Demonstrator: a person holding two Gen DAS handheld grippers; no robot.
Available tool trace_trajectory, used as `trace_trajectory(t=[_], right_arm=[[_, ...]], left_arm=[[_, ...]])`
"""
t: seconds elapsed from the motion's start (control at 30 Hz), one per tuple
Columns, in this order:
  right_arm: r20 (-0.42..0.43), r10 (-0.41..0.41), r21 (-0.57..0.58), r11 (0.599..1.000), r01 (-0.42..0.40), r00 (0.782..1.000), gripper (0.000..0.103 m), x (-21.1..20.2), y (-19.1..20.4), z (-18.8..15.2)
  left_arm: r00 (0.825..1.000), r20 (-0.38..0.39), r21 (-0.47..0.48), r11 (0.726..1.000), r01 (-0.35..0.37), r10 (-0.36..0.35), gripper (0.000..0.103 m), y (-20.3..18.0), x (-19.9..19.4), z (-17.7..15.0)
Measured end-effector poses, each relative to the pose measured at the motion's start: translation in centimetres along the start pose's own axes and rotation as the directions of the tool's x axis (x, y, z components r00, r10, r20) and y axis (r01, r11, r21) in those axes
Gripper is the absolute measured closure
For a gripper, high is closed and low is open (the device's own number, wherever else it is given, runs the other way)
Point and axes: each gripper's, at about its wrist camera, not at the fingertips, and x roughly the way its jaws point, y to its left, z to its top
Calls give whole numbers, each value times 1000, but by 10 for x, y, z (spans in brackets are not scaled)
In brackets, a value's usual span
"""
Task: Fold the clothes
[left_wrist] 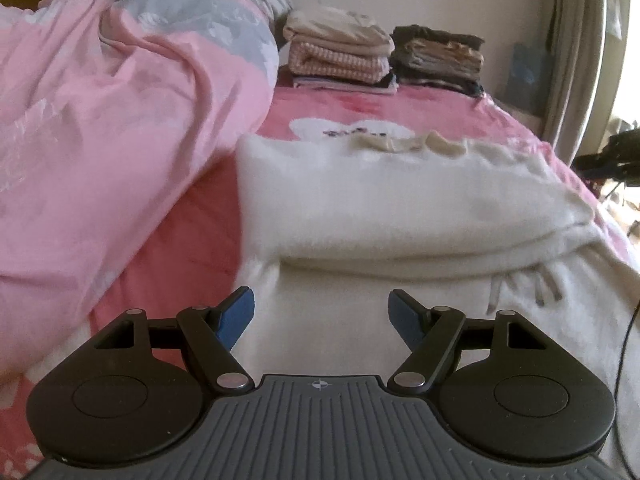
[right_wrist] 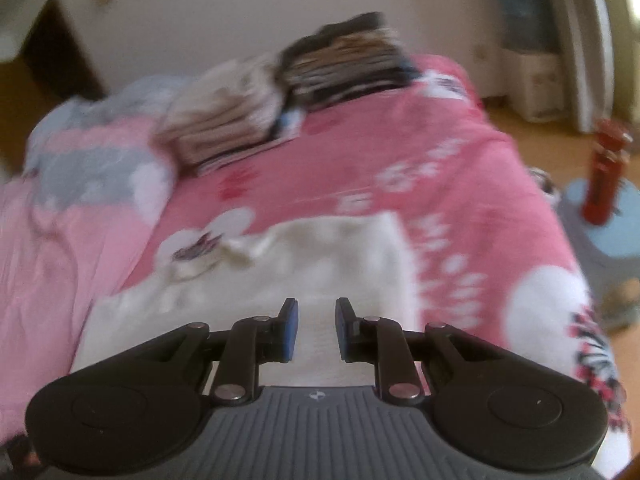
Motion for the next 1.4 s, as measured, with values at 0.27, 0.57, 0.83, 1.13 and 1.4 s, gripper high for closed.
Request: trace_trajectory(t=[0.27,0.57,0.83,1.13,1.4], right_arm=[[-101,-41,-74,997,34,994,84,38,-2,-43],[-47,1,-192,981,-10,999,83,21,55,-20],[-138,-128,-389,919,65,982,85,67,64,-46],[-126,76,-436,892,-124,989,85,60,145,-9],[-256,31,-602,777,-185,966,86,135,193,-55]], left_arm=[[999,39,22,999,-25,24,29,6,-6,-1],[976,207,61,995,-76,62,49,13,9,31],[991,88,25,994,-102,100,58,25,74,14],[993,103,-99,994,-51,61,48,41,78,9],[992,124,-212,977,37,-11,41,62,79,1]])
